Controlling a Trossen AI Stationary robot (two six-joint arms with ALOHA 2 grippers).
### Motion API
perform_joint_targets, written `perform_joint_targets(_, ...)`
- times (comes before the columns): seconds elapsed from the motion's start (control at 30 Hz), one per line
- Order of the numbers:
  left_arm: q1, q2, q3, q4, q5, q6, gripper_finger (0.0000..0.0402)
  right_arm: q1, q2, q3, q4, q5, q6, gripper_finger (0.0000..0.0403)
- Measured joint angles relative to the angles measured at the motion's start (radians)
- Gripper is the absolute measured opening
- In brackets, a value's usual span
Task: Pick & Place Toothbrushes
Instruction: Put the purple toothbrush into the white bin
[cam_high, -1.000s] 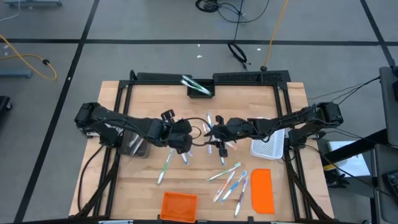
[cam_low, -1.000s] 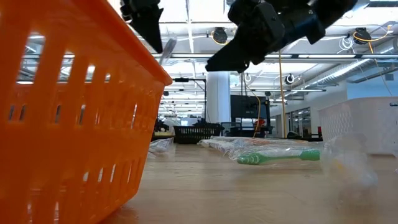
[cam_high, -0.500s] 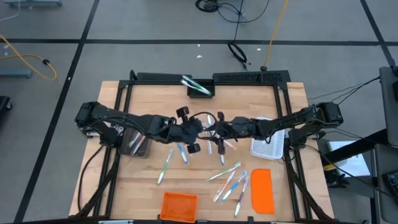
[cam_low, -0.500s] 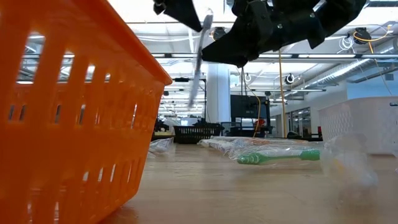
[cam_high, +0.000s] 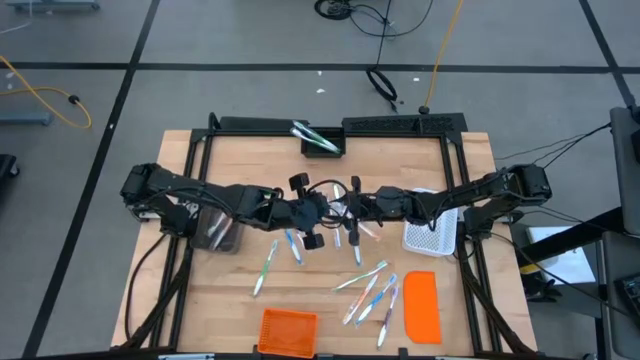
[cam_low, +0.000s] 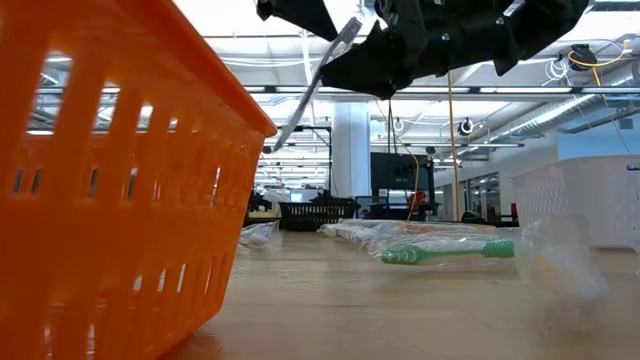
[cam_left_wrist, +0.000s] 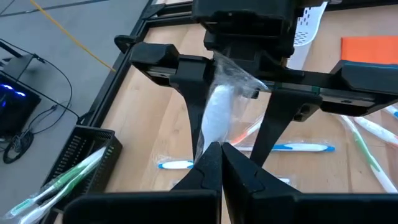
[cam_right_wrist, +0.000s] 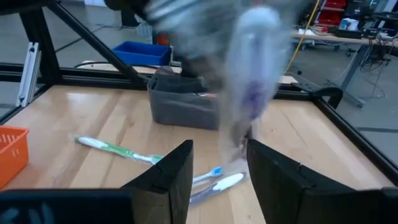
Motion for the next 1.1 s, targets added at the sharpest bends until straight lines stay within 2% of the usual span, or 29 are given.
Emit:
perform_joint_targets(0.4, 0.000, 0.000, 0.000, 0.001, 0.002, 0.002, 0.0000, -0.005, 0.000, 0.000, 0.061, -0.001, -0.025, 0.0131)
perform_joint_targets(0.47, 0.000, 0.000, 0.000, 0.001, 0.001, 0.004, 0.0000, -0.006, 0.000, 0.000, 0.052, -0.001, -0.025, 0.0105)
perform_joint_targets(0.6, 0.000, 0.000, 0.000, 0.001, 0.001, 0.010, 0.0000, -0.006, 0.000, 0.000, 0.001, -0.001, -0.032, 0.0019)
perform_joint_targets(0.63, 0.000, 0.000, 0.000, 0.001, 0.001, 0.010, 0.0000, -0.006, 0.000, 0.000, -0.007, -0.001, -0.032, 0.0011)
perform_joint_targets(0.83, 0.000, 0.000, 0.000, -0.021, 0.000, 0.011, 0.0000, -0.007, 0.000, 0.000, -0.080, -0.002, -0.024, 0.0007)
perform_joint_targets(1.1, 0.000, 0.000, 0.000, -0.145, 0.000, -0.044, 0.0005, -0.007, -0.019, 0.000, -0.405, -0.008, 0.029, 0.0045)
